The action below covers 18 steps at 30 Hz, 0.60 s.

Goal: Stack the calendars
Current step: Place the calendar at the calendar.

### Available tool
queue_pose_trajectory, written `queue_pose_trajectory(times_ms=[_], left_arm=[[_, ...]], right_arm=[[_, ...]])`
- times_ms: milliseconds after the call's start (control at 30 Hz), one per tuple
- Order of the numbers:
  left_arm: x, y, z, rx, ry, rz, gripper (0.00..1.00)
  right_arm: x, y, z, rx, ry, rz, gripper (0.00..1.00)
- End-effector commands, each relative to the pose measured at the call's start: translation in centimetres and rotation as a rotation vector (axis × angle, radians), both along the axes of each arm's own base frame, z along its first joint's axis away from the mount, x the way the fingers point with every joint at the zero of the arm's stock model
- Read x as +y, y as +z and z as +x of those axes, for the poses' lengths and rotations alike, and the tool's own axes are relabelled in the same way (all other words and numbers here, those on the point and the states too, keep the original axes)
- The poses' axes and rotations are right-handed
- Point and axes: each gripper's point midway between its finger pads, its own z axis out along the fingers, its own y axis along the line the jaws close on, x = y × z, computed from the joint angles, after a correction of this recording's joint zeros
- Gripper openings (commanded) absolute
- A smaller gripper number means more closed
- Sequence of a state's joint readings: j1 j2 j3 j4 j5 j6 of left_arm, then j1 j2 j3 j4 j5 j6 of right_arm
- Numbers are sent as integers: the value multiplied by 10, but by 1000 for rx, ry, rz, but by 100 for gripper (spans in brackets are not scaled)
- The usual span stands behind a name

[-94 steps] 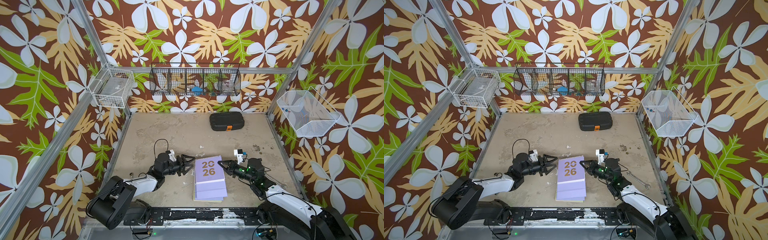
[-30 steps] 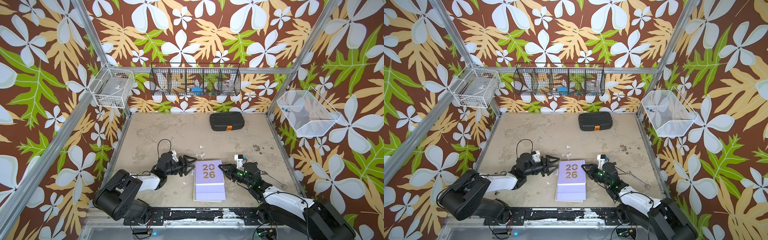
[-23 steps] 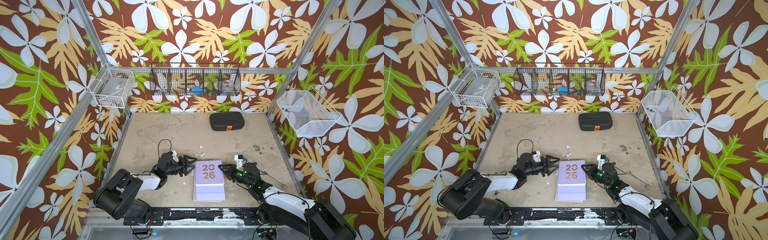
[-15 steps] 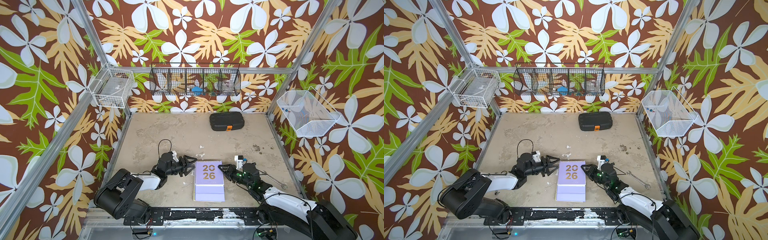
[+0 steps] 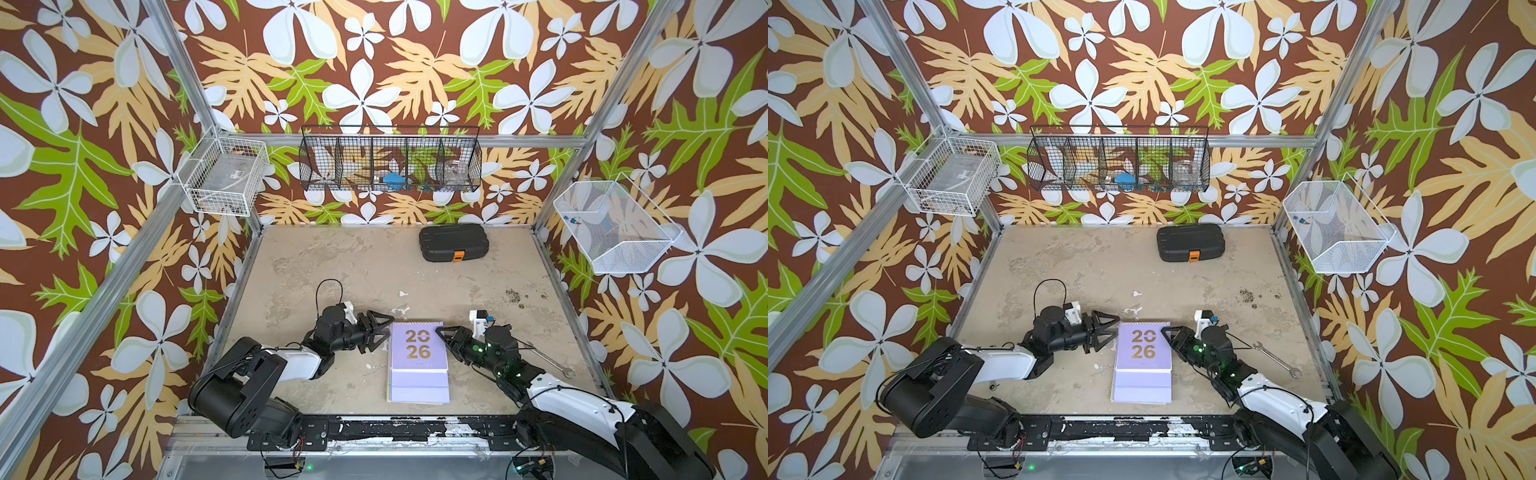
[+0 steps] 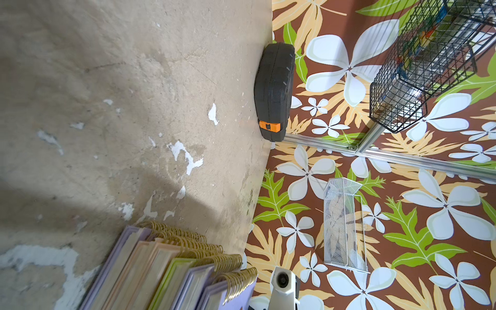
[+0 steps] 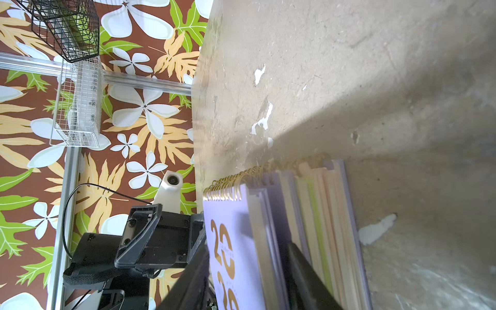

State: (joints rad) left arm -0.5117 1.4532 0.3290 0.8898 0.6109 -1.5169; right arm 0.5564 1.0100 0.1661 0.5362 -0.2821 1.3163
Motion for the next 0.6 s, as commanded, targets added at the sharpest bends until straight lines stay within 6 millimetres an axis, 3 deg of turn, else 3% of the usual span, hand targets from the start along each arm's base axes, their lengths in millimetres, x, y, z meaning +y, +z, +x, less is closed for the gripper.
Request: queue_pose_trajectory(times_ms=[0, 200, 567], left_arm=[[-1, 6, 0, -23, -8, -15, 65], [-1, 7, 0, -25, -5, -15, 67], [-1, 10, 1, -34, -1, -12, 68]], right_arm=[[-3, -1, 2, 5, -18, -21, 51], [-6, -3, 2, 19, -31, -36, 63], [-13, -3, 2, 24, -55, -76, 73]])
